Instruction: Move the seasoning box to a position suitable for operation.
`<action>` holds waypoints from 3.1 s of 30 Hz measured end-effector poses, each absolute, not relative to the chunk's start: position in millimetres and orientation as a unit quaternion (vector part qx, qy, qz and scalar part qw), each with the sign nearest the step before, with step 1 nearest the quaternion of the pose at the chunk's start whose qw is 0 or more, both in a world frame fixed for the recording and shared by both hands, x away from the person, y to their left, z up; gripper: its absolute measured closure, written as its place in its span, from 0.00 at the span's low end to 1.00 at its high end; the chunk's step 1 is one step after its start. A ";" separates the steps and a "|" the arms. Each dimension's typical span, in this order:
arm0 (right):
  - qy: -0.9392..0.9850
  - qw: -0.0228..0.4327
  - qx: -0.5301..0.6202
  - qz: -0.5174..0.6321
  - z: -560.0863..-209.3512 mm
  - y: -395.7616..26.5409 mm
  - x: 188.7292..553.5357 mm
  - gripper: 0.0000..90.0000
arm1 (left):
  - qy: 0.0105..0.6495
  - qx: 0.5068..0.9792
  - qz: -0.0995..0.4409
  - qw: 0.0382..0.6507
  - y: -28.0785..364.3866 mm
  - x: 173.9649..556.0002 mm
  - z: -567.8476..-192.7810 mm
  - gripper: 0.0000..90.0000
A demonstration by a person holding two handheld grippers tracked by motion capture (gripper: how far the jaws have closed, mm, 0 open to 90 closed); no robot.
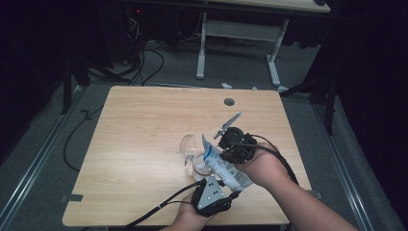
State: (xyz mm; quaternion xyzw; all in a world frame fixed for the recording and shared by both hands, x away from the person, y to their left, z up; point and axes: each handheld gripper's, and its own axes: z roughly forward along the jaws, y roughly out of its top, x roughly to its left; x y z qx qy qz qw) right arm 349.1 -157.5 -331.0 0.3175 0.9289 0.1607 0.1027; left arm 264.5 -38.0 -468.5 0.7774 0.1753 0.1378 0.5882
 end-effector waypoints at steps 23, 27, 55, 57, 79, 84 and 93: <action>0.930 0.101 0.317 0.159 -330.9 -156.5 351.4 1.00 | 0.175 0.777 0.140 0.589 -38.5 265.4 -466.6 0.66; 0.929 0.102 0.317 0.161 -330.9 -156.4 351.4 1.00 | 0.176 0.776 0.140 0.589 -38.7 265.9 -466.3 0.67; 0.929 0.105 0.315 0.161 -328.9 -152.2 353.7 1.00 | 0.180 0.771 0.144 0.594 -36.6 267.6 -464.2 0.67; 0.930 0.106 0.314 0.161 -328.9 -152.2 354.0 1.00 | 0.181 0.771 0.144 0.594 -36.6 267.8 -464.1 0.67; 0.930 0.106 0.313 0.163 -327.7 -151.1 355.2 1.00 | 0.180 0.769 0.146 0.596 -35.4 268.3 -462.3 0.67; 0.930 0.105 0.313 0.164 -327.5 -151.4 355.2 1.00 | 0.179 0.769 0.146 0.596 -35.4 268.2 -462.3 0.67; 0.929 0.105 0.313 0.164 -327.3 -151.3 354.7 1.00 | 0.179 0.769 0.147 0.596 -35.3 267.8 -462.1 0.68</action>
